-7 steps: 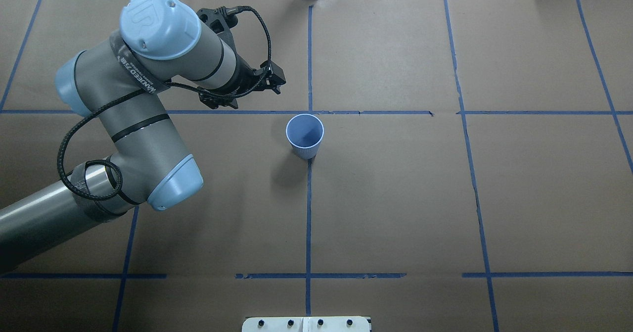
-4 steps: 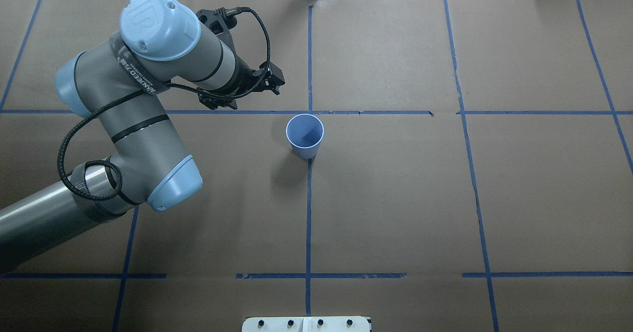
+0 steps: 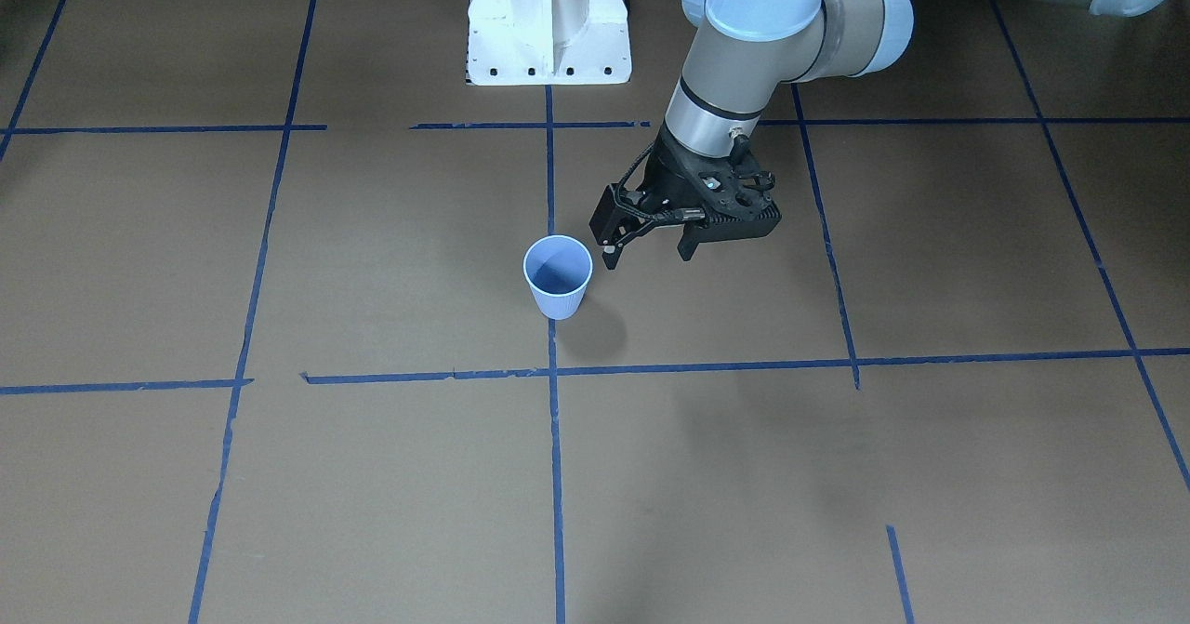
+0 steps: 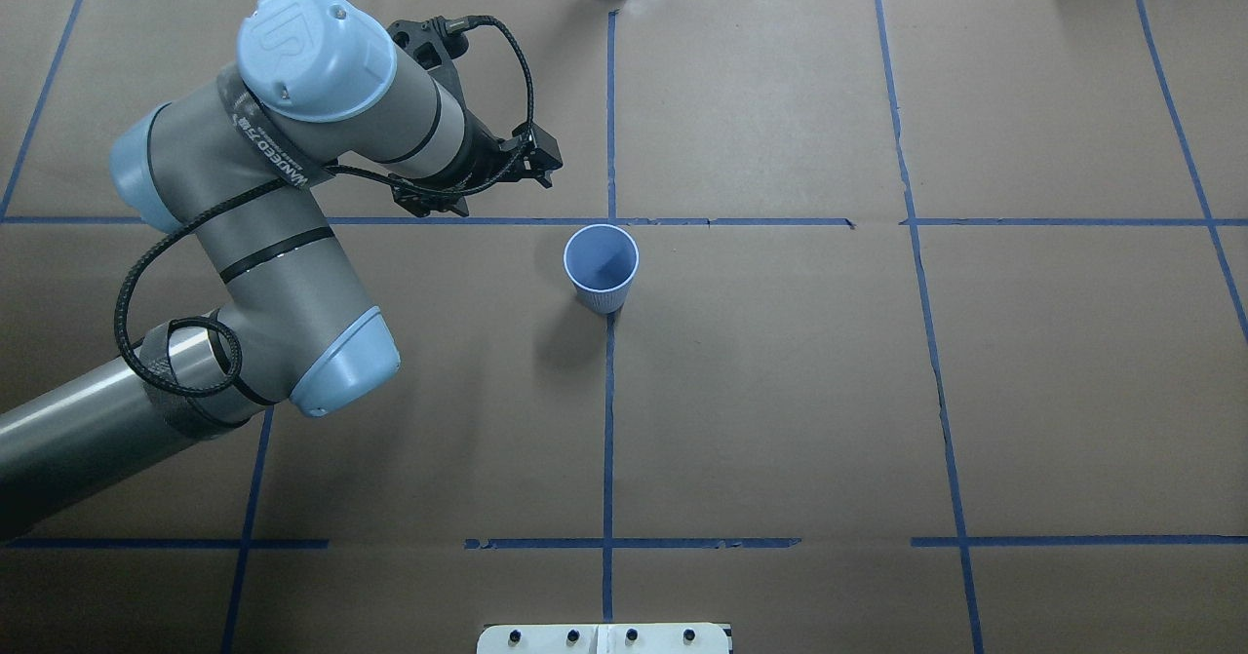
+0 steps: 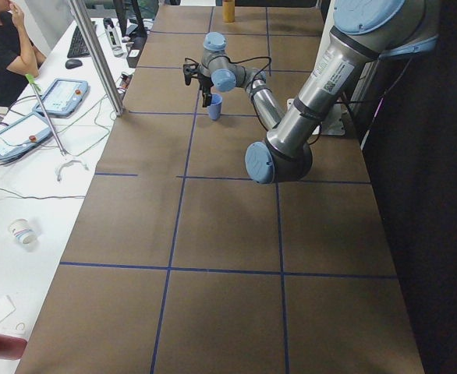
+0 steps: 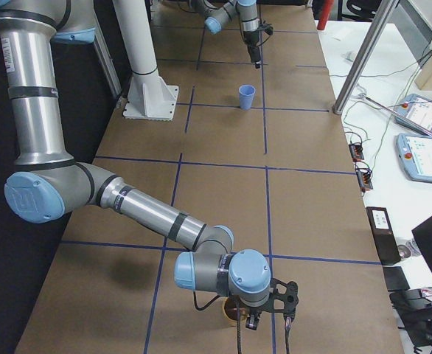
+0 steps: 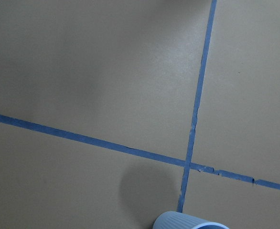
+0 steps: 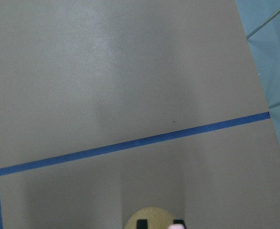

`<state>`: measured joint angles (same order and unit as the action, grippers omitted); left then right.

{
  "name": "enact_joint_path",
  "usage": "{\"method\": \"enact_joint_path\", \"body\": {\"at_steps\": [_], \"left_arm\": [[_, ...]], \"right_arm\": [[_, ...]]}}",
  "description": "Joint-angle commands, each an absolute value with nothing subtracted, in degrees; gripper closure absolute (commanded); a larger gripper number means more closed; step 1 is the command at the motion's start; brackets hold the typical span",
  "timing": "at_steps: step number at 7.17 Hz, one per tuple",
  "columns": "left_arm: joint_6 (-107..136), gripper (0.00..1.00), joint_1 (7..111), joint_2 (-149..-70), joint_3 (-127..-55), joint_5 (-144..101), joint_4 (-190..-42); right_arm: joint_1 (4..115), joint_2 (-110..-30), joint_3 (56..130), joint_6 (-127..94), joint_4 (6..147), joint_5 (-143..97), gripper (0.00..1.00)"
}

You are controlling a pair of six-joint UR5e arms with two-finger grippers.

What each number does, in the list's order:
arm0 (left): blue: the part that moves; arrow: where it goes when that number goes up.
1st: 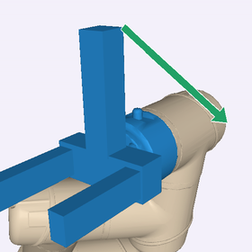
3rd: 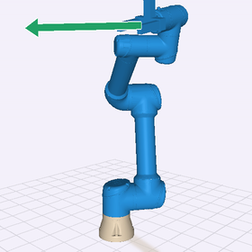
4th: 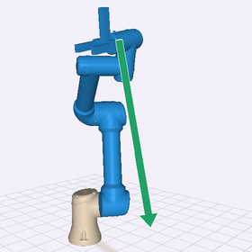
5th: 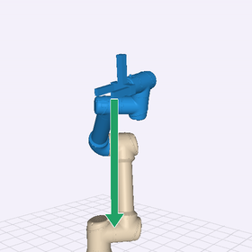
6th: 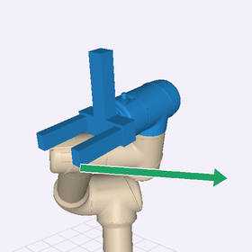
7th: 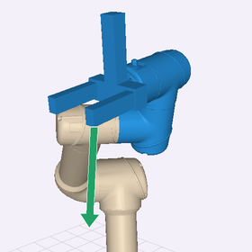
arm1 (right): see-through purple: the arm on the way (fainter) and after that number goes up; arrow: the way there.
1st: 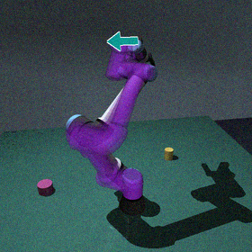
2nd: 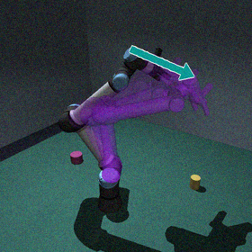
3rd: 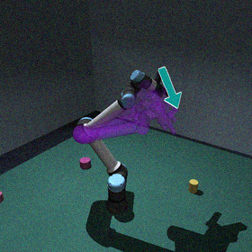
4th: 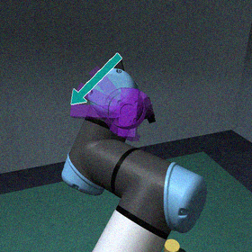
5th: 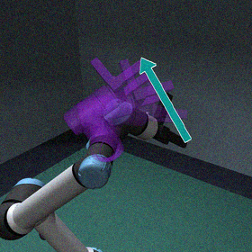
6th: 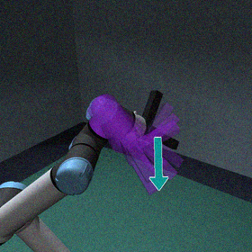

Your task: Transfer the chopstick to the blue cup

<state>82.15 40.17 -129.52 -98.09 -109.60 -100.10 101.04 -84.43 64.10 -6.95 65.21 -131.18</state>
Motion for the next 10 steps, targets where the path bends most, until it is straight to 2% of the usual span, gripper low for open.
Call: {"method": "enact_joint_path", "body": {"at_steps": [1, 2, 7, 8, 10], "left_arm": [[82.18, 0.00, 40.17, -129.55, -98.09, -109.60, -100.11], [82.18, 0.00, 40.17, -129.55, -98.09, -109.60, -100.19], [82.18, 0.00, 40.17, -129.46, -97.91, -109.60, -100.28], [82.26, 0.00, 40.17, -129.55, -97.91, -109.60, -100.28], [81.92, 0.00, 40.43, -129.46, -98.26, -109.60, -100.37]], "right_arm": [[101.42, -84.46, 65.03, -6.59, 65.39, -133.40, 1.00], [103.86, -84.72, 66.34, -6.24, 65.22, -135.59, 1.00], [110.30, -85.34, 84.77, -5.54, 65.21, -135.01, 0.99], [109.43, -86.21, 88.82, -5.71, 65.39, -135.61, 0.99], [99.73, -86.75, 96.20, -13.38, 66.61, -144.70, 0.99]]}}
